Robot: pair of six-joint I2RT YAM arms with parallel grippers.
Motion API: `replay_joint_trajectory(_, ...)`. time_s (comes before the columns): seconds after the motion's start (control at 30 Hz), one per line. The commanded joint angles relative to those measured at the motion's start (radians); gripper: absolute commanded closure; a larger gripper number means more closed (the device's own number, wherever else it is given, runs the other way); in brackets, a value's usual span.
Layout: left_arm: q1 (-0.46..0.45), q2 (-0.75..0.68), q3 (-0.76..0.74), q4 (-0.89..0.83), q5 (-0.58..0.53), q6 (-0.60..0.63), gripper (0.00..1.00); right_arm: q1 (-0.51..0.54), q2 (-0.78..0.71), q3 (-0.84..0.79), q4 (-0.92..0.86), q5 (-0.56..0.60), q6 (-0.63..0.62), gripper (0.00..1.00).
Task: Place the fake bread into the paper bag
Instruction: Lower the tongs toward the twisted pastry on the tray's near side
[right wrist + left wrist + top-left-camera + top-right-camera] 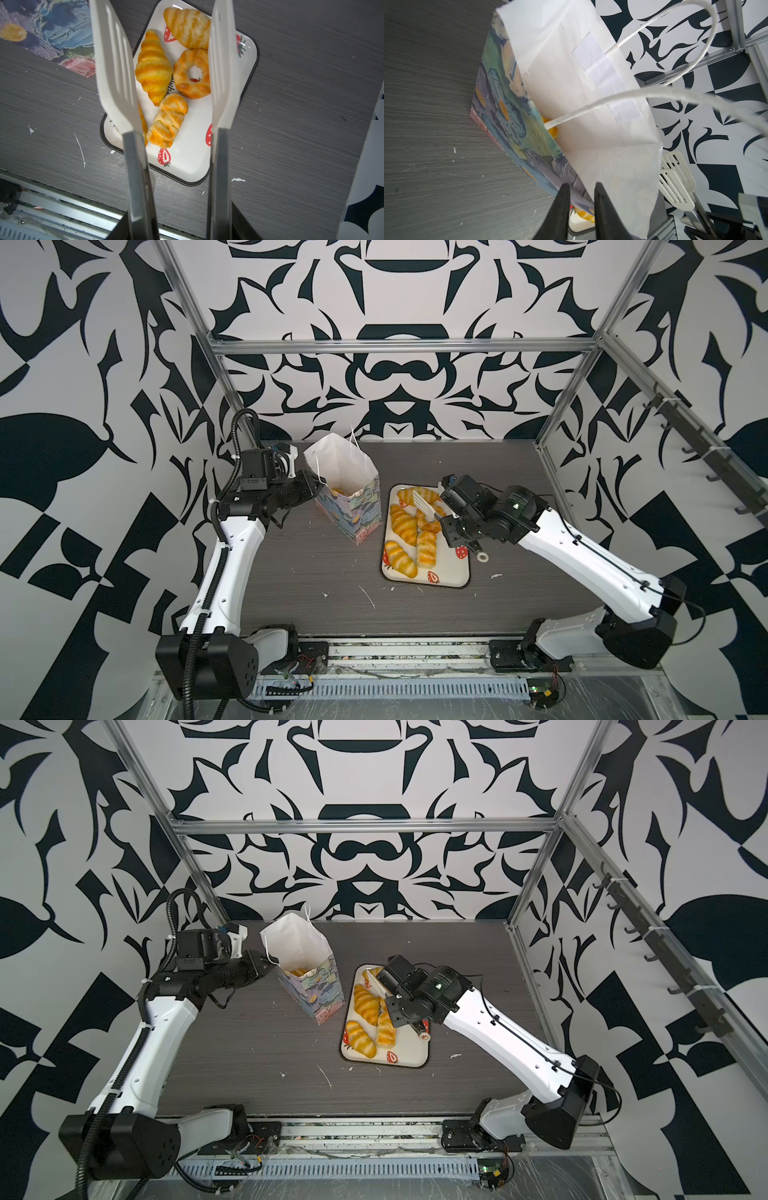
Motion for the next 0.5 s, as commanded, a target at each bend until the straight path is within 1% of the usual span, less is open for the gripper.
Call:
replay_joint_trajectory(0.0, -0.003, -0.011, 0.015, -0.01, 0.007, 0.006, 0.75, -0.003, -0.04, -0.011, 0.04, -0.003, 0.023, 0.45)
replay_joint_trajectory(0.47, -0.003, -0.008, 0.017, -0.011, 0.008, 0.005, 0.75, -0.005, -0.065, -0.124, 0.059, -0.021, 0.053, 0.45)
